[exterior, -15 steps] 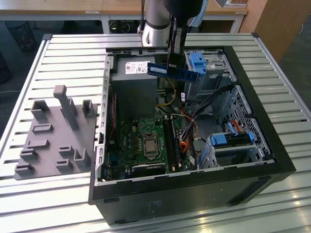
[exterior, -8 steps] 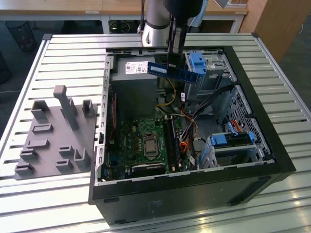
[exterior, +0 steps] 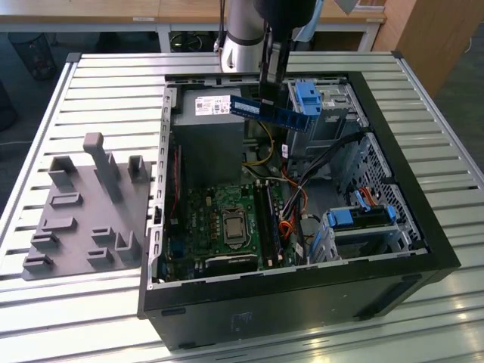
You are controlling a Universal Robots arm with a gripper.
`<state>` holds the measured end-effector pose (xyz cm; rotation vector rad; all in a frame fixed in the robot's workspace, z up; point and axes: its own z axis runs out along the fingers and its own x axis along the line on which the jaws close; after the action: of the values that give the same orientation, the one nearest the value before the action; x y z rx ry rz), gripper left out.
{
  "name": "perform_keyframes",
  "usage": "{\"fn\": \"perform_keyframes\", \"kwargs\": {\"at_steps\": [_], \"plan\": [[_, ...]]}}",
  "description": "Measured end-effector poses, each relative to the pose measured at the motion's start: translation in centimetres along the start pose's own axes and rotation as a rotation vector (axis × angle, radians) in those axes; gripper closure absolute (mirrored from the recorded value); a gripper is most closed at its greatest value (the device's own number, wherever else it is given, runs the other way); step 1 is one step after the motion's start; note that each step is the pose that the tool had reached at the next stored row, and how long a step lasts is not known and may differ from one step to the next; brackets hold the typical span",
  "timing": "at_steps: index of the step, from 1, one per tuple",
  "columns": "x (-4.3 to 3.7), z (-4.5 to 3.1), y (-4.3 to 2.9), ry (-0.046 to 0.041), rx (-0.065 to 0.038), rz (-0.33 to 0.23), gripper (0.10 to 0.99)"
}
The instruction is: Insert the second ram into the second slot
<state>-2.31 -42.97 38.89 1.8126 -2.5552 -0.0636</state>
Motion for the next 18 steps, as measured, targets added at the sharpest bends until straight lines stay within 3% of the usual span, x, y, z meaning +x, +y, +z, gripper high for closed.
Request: {"fn": "perform_keyframes", "kwargs": {"at_steps": [18], "plan": [[0.0, 0.01, 0.0, -0.0032, 0.001, 0.085, 0.949]]}}
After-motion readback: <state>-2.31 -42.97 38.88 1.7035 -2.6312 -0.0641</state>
